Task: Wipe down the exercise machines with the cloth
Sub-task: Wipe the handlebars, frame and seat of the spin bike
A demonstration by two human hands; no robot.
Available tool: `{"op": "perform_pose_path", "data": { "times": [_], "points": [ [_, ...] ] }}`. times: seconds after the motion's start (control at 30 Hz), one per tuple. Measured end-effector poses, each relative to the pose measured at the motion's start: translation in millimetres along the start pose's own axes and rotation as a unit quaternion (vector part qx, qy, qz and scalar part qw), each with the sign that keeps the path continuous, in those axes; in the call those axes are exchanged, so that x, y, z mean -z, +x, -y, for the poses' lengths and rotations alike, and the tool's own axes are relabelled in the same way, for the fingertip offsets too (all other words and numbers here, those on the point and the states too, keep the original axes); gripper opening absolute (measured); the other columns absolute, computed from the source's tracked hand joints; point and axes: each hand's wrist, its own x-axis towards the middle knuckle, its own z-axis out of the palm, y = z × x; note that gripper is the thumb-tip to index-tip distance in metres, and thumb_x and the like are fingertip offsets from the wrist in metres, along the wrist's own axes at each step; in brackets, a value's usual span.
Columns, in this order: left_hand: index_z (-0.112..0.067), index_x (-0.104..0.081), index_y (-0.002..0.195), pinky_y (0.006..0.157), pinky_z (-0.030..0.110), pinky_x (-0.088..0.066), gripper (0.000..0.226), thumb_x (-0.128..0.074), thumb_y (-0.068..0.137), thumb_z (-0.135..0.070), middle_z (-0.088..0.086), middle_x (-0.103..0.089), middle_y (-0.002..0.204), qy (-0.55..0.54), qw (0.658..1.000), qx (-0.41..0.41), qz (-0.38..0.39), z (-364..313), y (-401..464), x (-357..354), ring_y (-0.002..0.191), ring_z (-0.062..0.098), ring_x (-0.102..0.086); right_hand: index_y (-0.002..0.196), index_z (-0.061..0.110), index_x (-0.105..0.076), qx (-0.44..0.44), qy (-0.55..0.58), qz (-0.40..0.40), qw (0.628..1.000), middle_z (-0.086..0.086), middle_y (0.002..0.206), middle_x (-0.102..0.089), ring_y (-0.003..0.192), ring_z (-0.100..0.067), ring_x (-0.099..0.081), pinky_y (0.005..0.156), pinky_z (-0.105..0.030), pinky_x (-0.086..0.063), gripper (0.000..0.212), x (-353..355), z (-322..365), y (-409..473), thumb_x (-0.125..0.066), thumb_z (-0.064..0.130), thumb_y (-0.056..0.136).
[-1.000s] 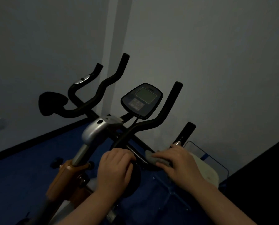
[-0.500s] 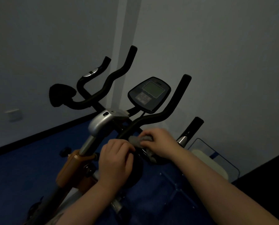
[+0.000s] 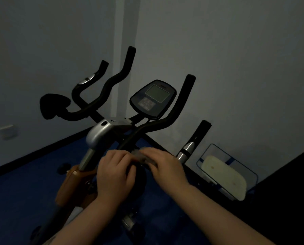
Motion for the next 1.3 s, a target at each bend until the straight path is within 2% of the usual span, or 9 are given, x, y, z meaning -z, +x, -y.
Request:
{"op": "perform_pose_path", "data": {
  "times": [0.1,0.17,0.27,0.4,0.63,0.87,1.03,1.17,1.3],
  "points": [
    [-0.015,-0.070,0.080,0.069,0.036,-0.040,0.020,-0.051,0.080,-0.020,-0.001,-0.064,0.086,-0.003,1.000,0.000,0.000,0,-1,1,0.086,0.019,-0.052,0.116,0.020,-0.069,0.191,-0.115,-0.031,0.974,0.005,0.123,-0.064,0.109,-0.016,-0.059,0.093,-0.025,-0.049,0.038,17,-28,-36,-0.054,0.000,0.087],
    [-0.015,-0.071,0.080,0.069,0.035,-0.040,0.020,-0.051,0.080,-0.020,-0.002,-0.064,0.086,-0.008,1.000,-0.001,-0.006,-1,-1,1,0.086,0.018,-0.052,0.117,0.014,-0.069,0.200,-0.130,-0.092,0.967,0.000,0.125,-0.064,0.113,-0.018,-0.060,0.099,-0.029,-0.047,0.038,33,-55,-43,-0.056,-0.006,0.087],
    [-0.015,-0.071,0.080,0.069,0.034,-0.039,0.020,-0.051,0.081,-0.019,-0.001,-0.064,0.086,-0.007,1.000,-0.004,-0.010,-2,0,1,0.085,0.018,-0.052,0.124,0.011,-0.065,-0.006,-0.030,-0.249,0.968,0.000,0.133,-0.058,0.123,-0.017,-0.054,0.109,-0.026,-0.037,0.039,34,-69,-43,-0.061,-0.002,0.087],
    [-0.014,-0.071,0.079,0.070,0.033,-0.039,0.022,-0.049,0.081,-0.021,-0.001,-0.065,0.086,-0.004,1.000,0.001,-0.010,-1,0,0,0.086,0.016,-0.051,0.129,0.014,-0.060,-0.209,0.148,-0.382,0.888,0.001,0.142,-0.051,0.133,-0.011,-0.044,0.109,-0.019,-0.034,0.037,-20,-17,-48,-0.059,0.011,0.092],
    [-0.014,-0.071,0.080,0.068,0.036,-0.040,0.023,-0.049,0.081,-0.020,0.001,-0.065,0.087,-0.001,1.000,-0.010,-0.006,-1,0,0,0.086,0.019,-0.051,0.115,0.037,-0.058,-0.291,0.265,-0.447,0.803,0.001,0.131,-0.050,0.119,-0.012,-0.051,0.093,0.000,-0.036,0.038,9,-23,-14,-0.063,0.009,0.091],
    [-0.014,-0.071,0.080,0.068,0.035,-0.039,0.023,-0.049,0.081,-0.021,0.000,-0.065,0.087,-0.002,1.000,-0.008,-0.006,-1,1,-2,0.086,0.018,-0.050,0.093,0.027,-0.060,-0.242,0.271,-0.352,0.862,0.002,0.107,-0.048,0.095,0.005,-0.054,0.082,-0.007,-0.044,0.032,-11,6,-50,-0.071,-0.001,0.082],
    [-0.015,-0.071,0.080,0.070,0.033,-0.038,0.023,-0.049,0.081,-0.022,-0.001,-0.064,0.087,0.000,1.000,-0.006,-0.008,-1,-1,-2,0.087,0.017,-0.049,0.096,0.027,-0.058,-0.277,0.282,-0.405,0.824,-0.003,0.111,-0.050,0.096,0.004,-0.055,0.082,-0.008,-0.046,0.024,-11,5,-43,-0.067,0.006,0.087],
    [-0.015,-0.070,0.080,0.071,0.030,-0.036,0.023,-0.049,0.081,-0.022,-0.001,-0.064,0.087,0.002,1.000,-0.005,-0.006,-1,0,0,0.087,0.016,-0.049,0.091,0.026,-0.058,-0.218,0.271,-0.336,0.875,-0.002,0.105,-0.049,0.092,0.006,-0.054,0.080,-0.007,-0.045,0.028,-2,7,-42,-0.069,0.002,0.084],
    [-0.015,-0.070,0.080,0.071,0.031,-0.036,0.023,-0.048,0.081,-0.022,-0.001,-0.064,0.088,0.004,1.000,-0.004,0.001,-2,0,0,0.087,0.016,-0.049,0.099,0.018,-0.065,-0.314,0.216,-0.399,0.834,-0.002,0.112,-0.051,0.095,-0.017,-0.059,0.087,-0.037,-0.054,0.015,36,-48,3,-0.069,0.012,0.087]
  ]
}}
